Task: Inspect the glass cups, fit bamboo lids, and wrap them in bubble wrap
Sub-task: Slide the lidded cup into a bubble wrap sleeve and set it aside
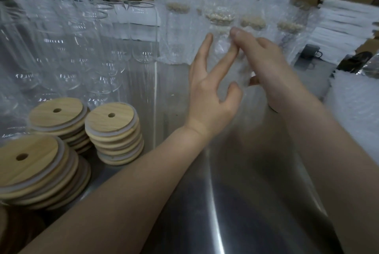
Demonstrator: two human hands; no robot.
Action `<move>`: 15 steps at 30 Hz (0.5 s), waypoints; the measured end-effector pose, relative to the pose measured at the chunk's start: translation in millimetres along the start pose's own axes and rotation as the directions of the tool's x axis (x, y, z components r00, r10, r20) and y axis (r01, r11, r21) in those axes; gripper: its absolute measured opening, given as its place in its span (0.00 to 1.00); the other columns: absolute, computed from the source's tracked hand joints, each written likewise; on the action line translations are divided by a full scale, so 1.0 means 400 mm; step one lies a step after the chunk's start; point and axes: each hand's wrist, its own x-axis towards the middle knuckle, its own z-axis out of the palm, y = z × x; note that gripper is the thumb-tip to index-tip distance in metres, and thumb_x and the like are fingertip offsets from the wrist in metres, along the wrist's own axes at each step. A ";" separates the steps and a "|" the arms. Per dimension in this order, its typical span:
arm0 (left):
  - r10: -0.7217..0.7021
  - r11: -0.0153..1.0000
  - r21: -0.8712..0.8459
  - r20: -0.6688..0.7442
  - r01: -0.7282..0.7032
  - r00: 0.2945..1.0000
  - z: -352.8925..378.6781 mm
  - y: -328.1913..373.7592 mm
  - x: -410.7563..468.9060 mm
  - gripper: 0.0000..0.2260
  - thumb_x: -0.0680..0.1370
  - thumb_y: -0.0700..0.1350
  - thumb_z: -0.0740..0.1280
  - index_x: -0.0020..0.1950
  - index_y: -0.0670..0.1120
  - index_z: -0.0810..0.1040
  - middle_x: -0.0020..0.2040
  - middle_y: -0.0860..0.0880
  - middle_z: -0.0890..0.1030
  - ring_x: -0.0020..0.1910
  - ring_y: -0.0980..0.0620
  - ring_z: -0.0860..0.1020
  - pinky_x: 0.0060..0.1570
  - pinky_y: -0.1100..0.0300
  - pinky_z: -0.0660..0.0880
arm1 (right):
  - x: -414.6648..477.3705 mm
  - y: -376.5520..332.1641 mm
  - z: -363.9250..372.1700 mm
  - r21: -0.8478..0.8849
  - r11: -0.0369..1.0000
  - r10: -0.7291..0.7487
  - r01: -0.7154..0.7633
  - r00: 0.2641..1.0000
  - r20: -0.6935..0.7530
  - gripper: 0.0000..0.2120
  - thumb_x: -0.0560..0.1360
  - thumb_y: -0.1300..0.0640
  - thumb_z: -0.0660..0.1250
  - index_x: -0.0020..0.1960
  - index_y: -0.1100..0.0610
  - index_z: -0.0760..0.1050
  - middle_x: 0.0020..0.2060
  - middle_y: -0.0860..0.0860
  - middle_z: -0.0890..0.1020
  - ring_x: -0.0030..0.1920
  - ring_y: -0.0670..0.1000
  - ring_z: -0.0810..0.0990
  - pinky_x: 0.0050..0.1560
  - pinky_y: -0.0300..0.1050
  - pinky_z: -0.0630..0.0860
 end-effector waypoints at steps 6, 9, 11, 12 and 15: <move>0.251 0.955 0.157 0.032 -0.253 0.967 0.010 -0.011 -0.004 0.20 0.69 0.32 0.67 0.59 0.43 0.83 0.73 0.29 0.61 0.73 0.32 0.61 0.71 0.39 0.62 | -0.001 -0.012 -0.040 0.109 0.994 -0.031 0.007 0.977 0.213 0.06 0.70 0.48 0.75 0.37 0.48 0.82 0.26 0.36 0.81 0.32 0.36 0.82 0.30 0.34 0.76; 0.271 0.944 0.182 0.048 -0.275 0.961 0.006 -0.018 -0.011 0.19 0.69 0.30 0.67 0.56 0.44 0.85 0.73 0.31 0.62 0.73 0.34 0.62 0.73 0.48 0.60 | 0.009 -0.012 -0.026 0.102 0.995 -0.004 -0.009 0.993 0.120 0.14 0.65 0.45 0.77 0.44 0.47 0.75 0.28 0.37 0.81 0.32 0.36 0.81 0.32 0.36 0.74; 0.132 0.991 0.026 -0.050 -0.131 0.990 0.003 -0.010 -0.003 0.14 0.69 0.31 0.64 0.47 0.44 0.85 0.70 0.36 0.66 0.72 0.43 0.64 0.73 0.56 0.60 | 0.020 -0.009 -0.014 0.068 0.998 0.007 -0.010 0.999 0.033 0.18 0.63 0.44 0.77 0.46 0.47 0.73 0.35 0.40 0.81 0.37 0.40 0.82 0.33 0.39 0.76; 0.018 0.996 -0.090 -0.110 -0.028 0.994 0.002 -0.001 0.006 0.12 0.69 0.33 0.63 0.41 0.45 0.83 0.67 0.39 0.69 0.69 0.50 0.67 0.70 0.62 0.62 | 0.024 -0.009 -0.008 0.052 0.999 0.011 -0.011 1.000 -0.003 0.20 0.63 0.43 0.77 0.47 0.47 0.72 0.39 0.42 0.81 0.38 0.41 0.82 0.35 0.40 0.78; -0.250 0.938 -0.301 -0.255 0.169 0.934 -0.004 0.005 0.033 0.11 0.68 0.34 0.58 0.34 0.49 0.71 0.51 0.39 0.74 0.52 0.59 0.74 0.54 0.70 0.69 | 0.030 -0.017 0.007 0.021 1.000 0.008 -0.007 0.998 -0.063 0.18 0.65 0.43 0.77 0.44 0.48 0.71 0.38 0.42 0.80 0.31 0.38 0.80 0.28 0.35 0.73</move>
